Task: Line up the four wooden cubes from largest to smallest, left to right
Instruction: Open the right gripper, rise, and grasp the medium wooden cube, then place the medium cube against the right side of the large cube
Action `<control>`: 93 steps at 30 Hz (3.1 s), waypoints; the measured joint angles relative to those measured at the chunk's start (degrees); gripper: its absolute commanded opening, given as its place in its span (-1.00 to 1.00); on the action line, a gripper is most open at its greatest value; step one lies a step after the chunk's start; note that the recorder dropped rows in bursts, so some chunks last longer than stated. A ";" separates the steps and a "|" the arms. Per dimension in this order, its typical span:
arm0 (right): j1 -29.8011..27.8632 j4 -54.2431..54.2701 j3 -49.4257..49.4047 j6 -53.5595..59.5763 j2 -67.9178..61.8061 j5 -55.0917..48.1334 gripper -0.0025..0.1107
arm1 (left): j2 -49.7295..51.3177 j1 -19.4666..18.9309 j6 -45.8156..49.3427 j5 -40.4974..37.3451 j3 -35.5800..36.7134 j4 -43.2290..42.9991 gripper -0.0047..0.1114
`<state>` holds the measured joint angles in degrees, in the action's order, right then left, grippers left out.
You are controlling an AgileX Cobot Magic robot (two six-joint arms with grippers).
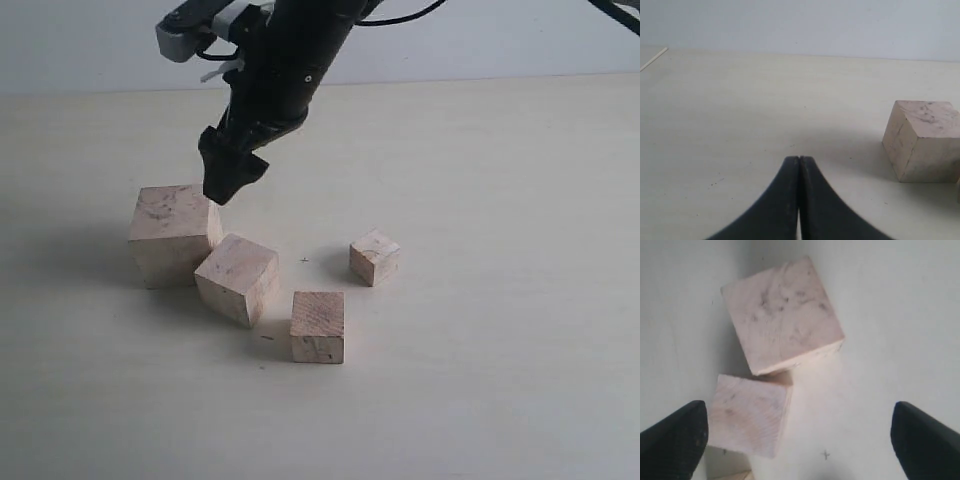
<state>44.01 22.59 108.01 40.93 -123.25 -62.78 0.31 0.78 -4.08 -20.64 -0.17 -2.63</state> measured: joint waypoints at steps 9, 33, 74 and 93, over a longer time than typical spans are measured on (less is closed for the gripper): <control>2.65 -1.93 0.00 -5.53 -2.66 -6.01 0.62 | 0.00 0.00 0.00 0.00 0.00 0.00 -0.92; 4.77 -2.97 0.00 -10.64 -10.53 -6.52 0.60 | 0.00 0.00 0.00 0.00 0.00 0.00 -0.92; 2.88 -13.55 0.00 19.32 -9.83 2.82 -0.96 | 0.00 0.00 0.00 0.00 0.00 0.00 -0.92; 2.62 -5.39 0.32 24.81 -11.83 2.95 -0.93 | 0.00 0.00 0.00 0.00 0.00 0.00 -0.92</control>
<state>46.63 17.20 108.33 65.74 -135.08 -59.83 0.31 0.78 -4.08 -20.64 -0.17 -2.63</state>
